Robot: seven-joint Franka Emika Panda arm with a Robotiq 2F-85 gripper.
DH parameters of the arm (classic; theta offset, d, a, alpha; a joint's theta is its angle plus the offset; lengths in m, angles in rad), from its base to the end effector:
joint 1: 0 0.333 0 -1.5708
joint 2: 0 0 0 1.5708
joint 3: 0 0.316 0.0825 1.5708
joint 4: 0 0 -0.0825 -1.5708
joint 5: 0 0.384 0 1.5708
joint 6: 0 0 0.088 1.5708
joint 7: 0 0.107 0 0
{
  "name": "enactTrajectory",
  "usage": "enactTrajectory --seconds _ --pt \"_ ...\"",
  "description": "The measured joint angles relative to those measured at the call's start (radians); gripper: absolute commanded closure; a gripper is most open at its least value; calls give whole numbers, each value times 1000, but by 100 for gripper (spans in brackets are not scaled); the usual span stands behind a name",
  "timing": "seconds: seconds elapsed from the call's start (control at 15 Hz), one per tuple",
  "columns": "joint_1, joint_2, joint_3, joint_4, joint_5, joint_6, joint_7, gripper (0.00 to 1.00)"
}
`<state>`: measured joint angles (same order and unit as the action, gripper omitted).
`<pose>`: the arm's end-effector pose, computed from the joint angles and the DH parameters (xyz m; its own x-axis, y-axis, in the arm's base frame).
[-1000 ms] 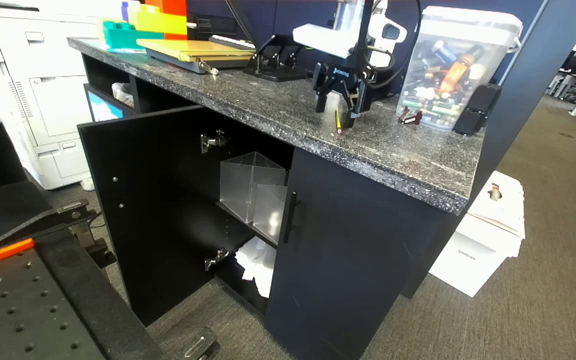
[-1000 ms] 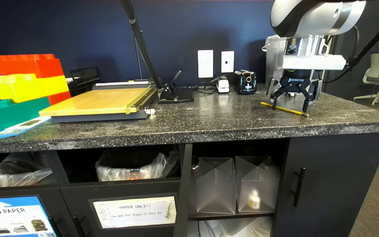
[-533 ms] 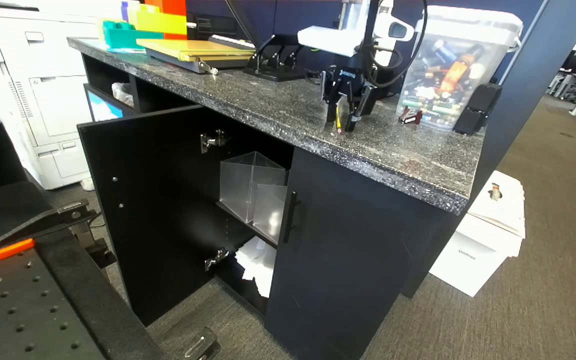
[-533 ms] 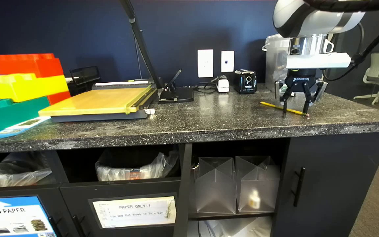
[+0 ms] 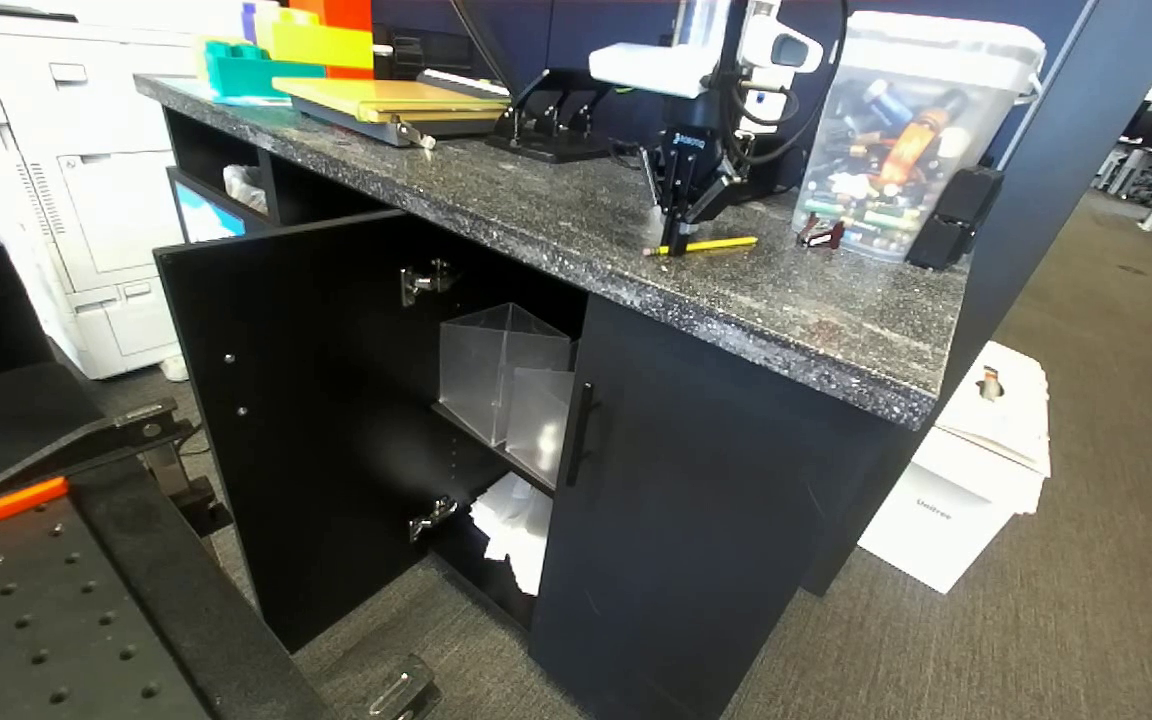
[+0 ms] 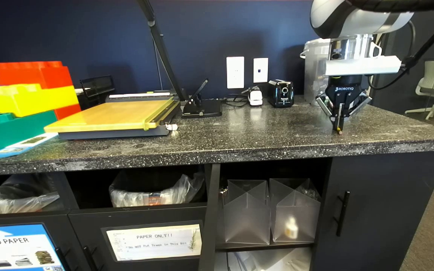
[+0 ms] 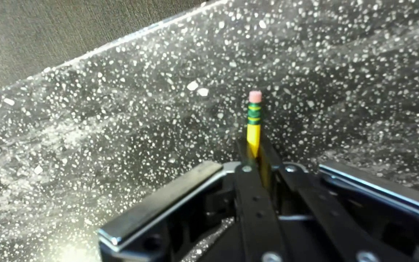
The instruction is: Move the pencil to the left
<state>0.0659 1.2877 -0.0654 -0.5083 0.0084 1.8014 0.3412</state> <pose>0.8072 0.0327 0.2308 0.9566 -0.2904 0.0240 -0.2912 -0.9554 0.0494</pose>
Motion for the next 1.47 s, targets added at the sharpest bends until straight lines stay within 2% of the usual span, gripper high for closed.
enactTrajectory --seconds 0.27,0.67,1.0,1.47 --pt "5 -2 7 7 4 -37 -1 98" --pt "58 -19 73 62 39 -121 -9 98" --pt "153 -14 108 53 60 -57 15 98" --pt "274 33 114 53 60 75 73 98"
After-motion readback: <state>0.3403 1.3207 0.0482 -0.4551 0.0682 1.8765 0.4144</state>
